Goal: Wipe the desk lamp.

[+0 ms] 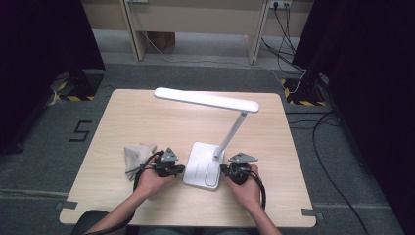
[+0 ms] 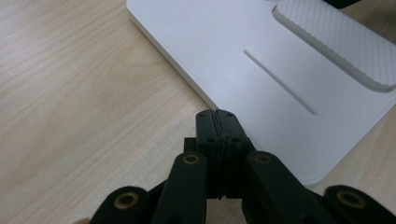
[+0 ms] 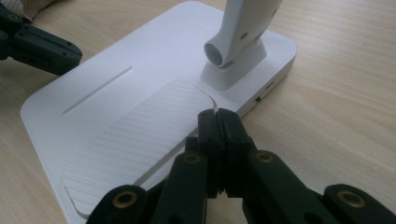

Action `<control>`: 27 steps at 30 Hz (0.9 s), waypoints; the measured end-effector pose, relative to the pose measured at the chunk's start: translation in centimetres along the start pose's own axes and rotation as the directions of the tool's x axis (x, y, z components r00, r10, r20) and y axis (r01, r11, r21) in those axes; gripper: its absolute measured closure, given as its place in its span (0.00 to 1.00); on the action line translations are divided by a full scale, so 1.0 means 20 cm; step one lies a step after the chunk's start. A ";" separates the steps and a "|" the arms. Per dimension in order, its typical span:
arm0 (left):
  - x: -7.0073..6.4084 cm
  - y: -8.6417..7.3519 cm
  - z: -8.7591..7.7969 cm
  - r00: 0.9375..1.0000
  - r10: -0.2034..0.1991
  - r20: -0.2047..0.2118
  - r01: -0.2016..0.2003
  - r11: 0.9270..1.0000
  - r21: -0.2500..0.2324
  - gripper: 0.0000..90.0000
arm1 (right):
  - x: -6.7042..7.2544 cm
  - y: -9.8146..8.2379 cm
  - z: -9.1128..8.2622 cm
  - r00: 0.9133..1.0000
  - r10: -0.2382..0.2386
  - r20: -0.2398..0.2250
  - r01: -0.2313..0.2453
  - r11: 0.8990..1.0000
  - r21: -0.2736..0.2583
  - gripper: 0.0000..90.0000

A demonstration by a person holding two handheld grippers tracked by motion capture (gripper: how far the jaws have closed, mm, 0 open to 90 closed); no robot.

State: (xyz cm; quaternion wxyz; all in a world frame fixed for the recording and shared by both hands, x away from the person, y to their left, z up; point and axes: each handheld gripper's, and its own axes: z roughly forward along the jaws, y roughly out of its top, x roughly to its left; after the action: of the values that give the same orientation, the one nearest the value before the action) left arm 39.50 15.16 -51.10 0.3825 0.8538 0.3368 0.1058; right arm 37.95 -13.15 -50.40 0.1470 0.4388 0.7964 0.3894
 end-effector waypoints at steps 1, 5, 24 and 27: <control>0.00 0.00 0.00 1.000 0.003 0.003 -0.003 1.000 -0.001 0.98 | 0.00 0.00 0.00 1.000 0.001 -0.001 -0.001 1.000 0.000 0.99; -0.02 0.00 0.00 1.000 0.018 0.006 -0.018 1.000 0.007 0.99 | 0.00 0.00 0.01 1.000 -0.006 0.007 0.006 1.000 0.001 0.99; -0.03 -0.02 -0.09 0.998 0.037 -0.046 -0.040 0.997 -0.062 0.78 | -0.03 0.00 0.01 0.999 -0.007 0.040 0.009 0.999 -0.036 0.80; -0.01 -0.03 -0.13 0.997 0.018 -0.070 -0.025 0.995 -0.102 0.67 | -0.04 0.00 0.00 0.998 -0.018 0.052 0.021 0.999 -0.050 0.72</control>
State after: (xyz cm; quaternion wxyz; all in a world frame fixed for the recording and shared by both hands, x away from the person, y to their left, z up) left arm 37.97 16.86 -49.68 0.4129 0.8325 0.3348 0.1564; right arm 38.40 -13.80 -50.36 0.1824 0.4368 0.7865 0.3967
